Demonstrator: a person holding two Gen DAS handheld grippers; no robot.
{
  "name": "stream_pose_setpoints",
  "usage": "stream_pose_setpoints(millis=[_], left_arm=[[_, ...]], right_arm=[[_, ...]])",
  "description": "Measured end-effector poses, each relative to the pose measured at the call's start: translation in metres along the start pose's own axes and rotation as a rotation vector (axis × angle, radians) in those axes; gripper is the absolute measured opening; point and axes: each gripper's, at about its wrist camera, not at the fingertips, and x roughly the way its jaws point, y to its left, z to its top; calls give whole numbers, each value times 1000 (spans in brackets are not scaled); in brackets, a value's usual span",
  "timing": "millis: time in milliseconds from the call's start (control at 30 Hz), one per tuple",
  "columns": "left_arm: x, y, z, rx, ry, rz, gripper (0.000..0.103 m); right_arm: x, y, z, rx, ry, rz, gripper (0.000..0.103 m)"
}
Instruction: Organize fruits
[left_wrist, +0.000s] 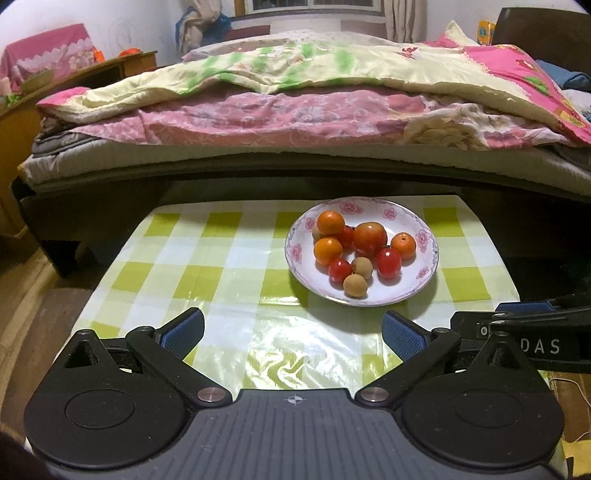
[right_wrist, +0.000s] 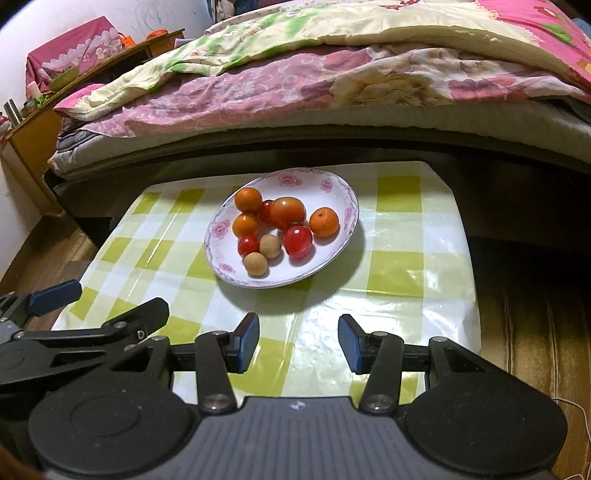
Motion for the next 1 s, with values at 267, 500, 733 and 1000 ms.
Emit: stream_pose_setpoints(millis=[267,500,733,1000], left_arm=[[-13,5,-15,-40,14,8,103],[-23,9,-26,-63,3,12,103],[-33,8,-35,-57,-11,10,103],[-41,7,-44,-45,-11,2,103]], right_arm=[[-11,8,-16,-11,2,4,54],[-20,14,-31,-17,12,11,54],[-29,17,-42,-18,6,0,54],[-38,16,-54,-8,7,0,54]])
